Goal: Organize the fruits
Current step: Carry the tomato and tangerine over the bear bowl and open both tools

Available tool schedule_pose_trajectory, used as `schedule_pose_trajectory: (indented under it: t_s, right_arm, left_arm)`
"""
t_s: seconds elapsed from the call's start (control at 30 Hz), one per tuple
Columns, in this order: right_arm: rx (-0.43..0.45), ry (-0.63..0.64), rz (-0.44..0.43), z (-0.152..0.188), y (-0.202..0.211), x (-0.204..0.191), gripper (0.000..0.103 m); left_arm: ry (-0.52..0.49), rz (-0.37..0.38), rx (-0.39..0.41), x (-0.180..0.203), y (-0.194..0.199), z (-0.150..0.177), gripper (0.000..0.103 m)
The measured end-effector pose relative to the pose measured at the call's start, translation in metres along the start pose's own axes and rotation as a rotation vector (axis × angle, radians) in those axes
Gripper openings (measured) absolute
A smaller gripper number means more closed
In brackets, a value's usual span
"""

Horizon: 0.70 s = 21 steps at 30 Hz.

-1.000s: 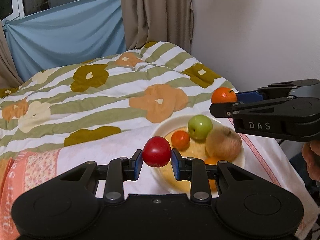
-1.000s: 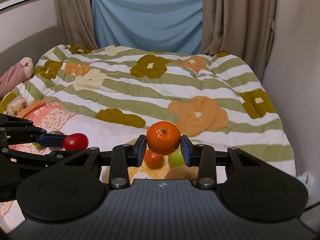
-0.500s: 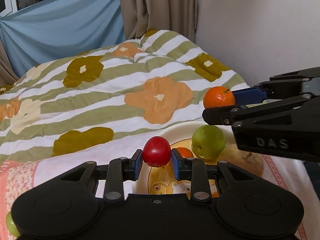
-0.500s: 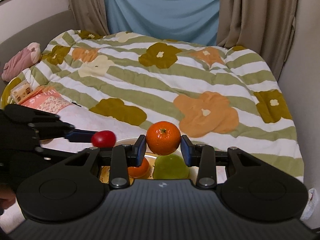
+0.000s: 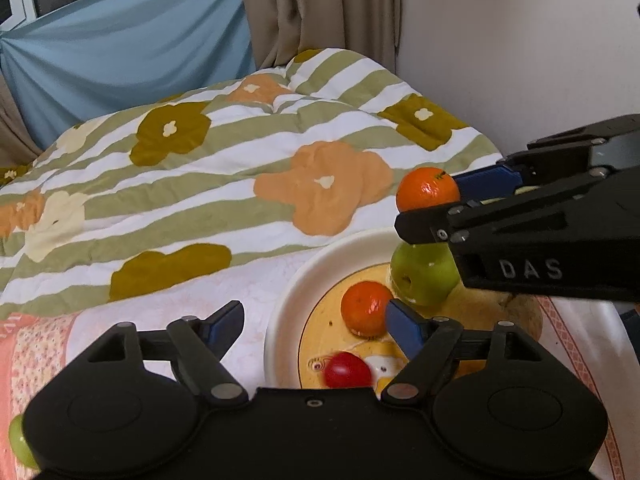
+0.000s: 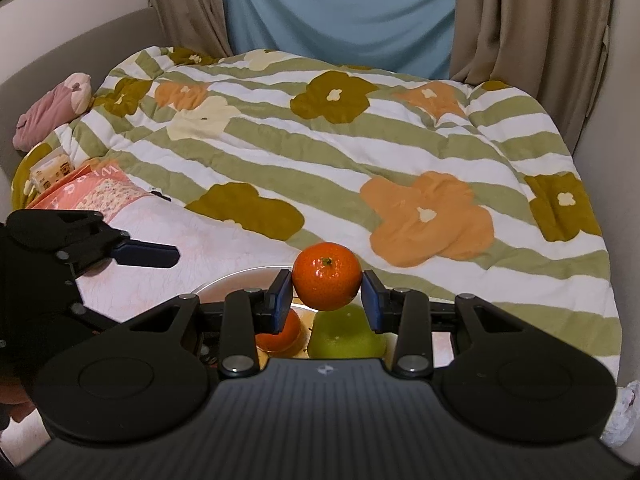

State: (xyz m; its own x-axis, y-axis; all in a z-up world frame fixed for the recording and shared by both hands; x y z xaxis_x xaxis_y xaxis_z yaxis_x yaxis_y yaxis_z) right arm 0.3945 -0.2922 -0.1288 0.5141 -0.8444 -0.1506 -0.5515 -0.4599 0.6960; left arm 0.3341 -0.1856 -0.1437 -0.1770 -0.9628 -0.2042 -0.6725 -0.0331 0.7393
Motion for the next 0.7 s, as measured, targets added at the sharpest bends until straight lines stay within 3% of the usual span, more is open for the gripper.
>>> schedule_pose_trajectory:
  t_s: [0.57,0.63,0.7]
  right_arm:
    - [-0.076,0.039,-0.046,0.005,-0.049,-0.007,0.054]
    - [-0.068,0.043,-0.036,0.006,-0.05,-0.008,0.079]
    - [-0.054,0.039,-0.021,0.006,-0.048,-0.008,0.095]
  left_arm:
    - [0.039,-0.049,-0.015,-0.009,0.021,0.018,0.085]
    - [0.042,-0.056,-0.017,-0.01,0.022,0.019,0.087]
    - [0.054,-0.059,-0.014,-0.011,0.025,0.02,0.088]
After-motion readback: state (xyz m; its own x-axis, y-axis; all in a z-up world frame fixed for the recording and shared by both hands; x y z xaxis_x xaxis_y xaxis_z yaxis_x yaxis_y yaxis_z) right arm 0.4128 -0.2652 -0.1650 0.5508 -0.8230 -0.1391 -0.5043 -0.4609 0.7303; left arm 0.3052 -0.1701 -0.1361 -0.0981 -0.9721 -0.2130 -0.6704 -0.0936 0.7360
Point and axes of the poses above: each gripper's, at about its wrist camera, not at the fingertips, and y roughly against the way its jaws point, x to its right, z to its underside, the point moved 5 cm from there along -y, roughly the way its jaws point, and after that the axes turned 10 degrees about -z, right-handed, at the moved point
